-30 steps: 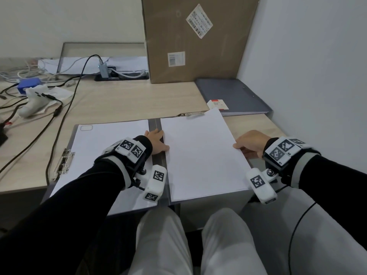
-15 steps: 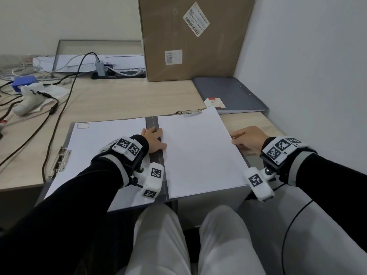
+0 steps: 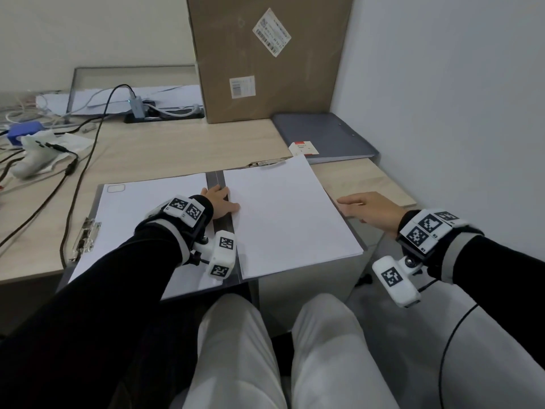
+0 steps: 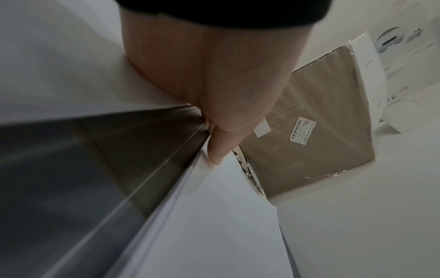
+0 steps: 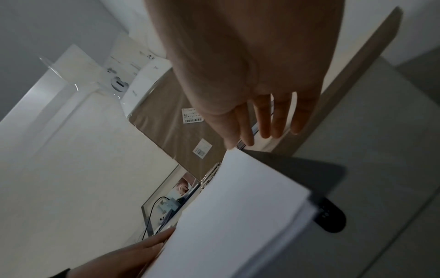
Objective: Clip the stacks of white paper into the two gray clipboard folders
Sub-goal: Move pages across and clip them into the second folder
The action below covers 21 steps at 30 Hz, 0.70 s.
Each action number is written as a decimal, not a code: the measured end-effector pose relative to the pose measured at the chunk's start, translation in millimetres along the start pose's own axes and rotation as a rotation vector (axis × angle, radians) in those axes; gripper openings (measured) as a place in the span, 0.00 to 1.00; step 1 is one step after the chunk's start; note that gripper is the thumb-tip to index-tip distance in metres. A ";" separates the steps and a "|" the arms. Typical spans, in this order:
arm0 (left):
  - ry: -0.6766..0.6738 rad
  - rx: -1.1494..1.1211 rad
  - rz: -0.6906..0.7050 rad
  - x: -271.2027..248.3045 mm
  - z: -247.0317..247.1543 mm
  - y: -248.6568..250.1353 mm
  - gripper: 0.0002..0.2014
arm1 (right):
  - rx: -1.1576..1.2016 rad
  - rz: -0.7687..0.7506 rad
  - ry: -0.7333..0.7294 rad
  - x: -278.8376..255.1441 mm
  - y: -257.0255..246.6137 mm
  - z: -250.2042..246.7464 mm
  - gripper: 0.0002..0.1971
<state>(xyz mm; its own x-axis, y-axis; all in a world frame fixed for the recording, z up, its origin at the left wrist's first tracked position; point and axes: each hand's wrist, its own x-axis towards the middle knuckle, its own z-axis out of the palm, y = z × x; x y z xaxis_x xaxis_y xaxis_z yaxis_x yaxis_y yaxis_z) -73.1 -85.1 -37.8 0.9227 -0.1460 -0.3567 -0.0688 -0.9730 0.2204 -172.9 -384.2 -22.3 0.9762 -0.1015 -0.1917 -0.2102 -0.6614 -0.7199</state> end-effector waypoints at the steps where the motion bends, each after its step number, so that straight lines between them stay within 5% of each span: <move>1: 0.000 0.003 -0.001 -1.3 -0.5 0.7 0.28 | -0.019 -0.019 -0.011 -6.6 1.8 -0.3 0.22; 5: 0.001 0.007 -0.012 -3.8 -0.4 2.0 0.30 | -0.154 -0.105 -0.214 -31.7 2.0 1.6 0.25; 13: 0.051 0.007 -0.002 -7.9 1.2 7.6 0.31 | -0.403 -0.088 -0.380 -35.5 11.1 6.9 0.61; 21: 0.033 -0.044 -0.005 -1.7 1.9 -0.6 0.32 | -0.407 -0.084 -0.309 -38.1 1.5 6.6 0.53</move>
<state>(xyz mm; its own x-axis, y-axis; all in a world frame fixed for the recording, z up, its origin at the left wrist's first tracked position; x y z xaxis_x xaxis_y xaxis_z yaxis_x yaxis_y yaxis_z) -75.4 -84.6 -39.0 0.9351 -0.1341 -0.3280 -0.0477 -0.9649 0.2584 -210.8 -376.4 -20.5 0.9144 0.1482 -0.3768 -0.0337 -0.8996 -0.4354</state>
